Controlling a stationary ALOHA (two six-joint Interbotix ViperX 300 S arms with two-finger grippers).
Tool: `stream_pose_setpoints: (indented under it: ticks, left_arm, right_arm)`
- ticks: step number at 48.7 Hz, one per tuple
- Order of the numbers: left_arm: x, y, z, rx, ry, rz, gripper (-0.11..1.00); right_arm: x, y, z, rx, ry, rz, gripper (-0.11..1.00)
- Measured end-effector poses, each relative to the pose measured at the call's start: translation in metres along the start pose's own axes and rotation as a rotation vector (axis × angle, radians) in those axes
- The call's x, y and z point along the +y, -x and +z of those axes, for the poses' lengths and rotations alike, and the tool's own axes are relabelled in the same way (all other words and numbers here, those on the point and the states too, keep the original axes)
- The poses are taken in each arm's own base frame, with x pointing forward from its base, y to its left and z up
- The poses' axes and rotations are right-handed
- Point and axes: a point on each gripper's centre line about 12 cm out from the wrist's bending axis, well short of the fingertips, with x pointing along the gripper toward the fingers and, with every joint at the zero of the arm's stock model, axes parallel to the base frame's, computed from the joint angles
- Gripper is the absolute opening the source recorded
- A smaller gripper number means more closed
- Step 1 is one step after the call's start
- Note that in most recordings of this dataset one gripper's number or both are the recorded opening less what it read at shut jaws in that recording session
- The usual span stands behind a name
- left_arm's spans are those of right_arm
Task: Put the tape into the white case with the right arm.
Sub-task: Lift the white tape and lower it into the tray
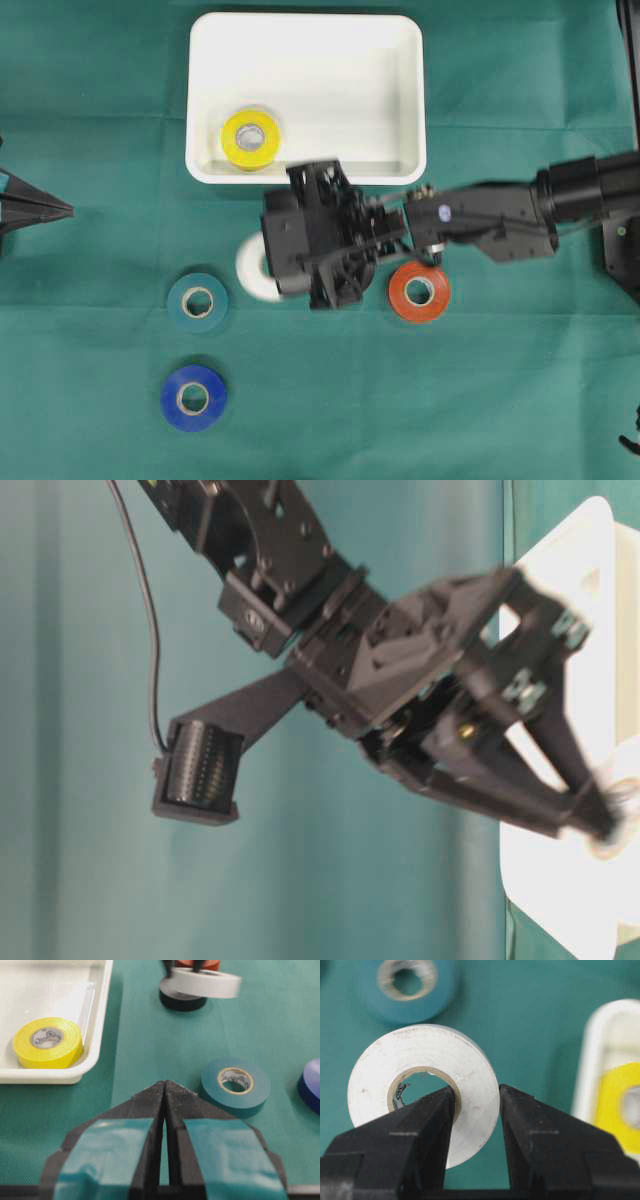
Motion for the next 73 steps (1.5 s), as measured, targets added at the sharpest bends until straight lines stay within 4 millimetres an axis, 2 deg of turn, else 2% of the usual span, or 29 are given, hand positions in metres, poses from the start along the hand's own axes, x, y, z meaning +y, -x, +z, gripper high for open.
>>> stream_pose_setpoints:
  ticks: [6, 18, 33, 38, 51, 73]
  left_arm:
    - [0.000, 0.000, 0.001, -0.003, -0.002, 0.000, 0.00]
    - [0.000, 0.000, 0.000, -0.002, 0.000, 0.000, 0.00]
    - [0.000, 0.000, 0.000, -0.002, 0.000, 0.000, 0.00]
    - [0.000, 0.000, 0.001, -0.003, 0.000, 0.000, 0.00]
    - [0.000, 0.000, 0.001, -0.003, 0.000, 0.000, 0.00]
    - [0.000, 0.000, 0.001, -0.003, -0.002, 0.000, 0.00]
  right_arm:
    - [-0.026, -0.001, 0.002, -0.028, -0.004, -0.039, 0.01]
    - [-0.093, -0.001, 0.001, -0.097, -0.051, -0.133, 0.01]
    - [-0.154, -0.013, -0.011, -0.093, -0.104, -0.224, 0.01]
    - [-0.168, -0.016, -0.015, -0.085, -0.110, -0.246, 0.01]
    - [-0.178, -0.020, -0.018, -0.076, -0.112, -0.261, 0.01]
    - [-0.181, -0.020, -0.021, -0.066, -0.088, -0.269, 0.01]
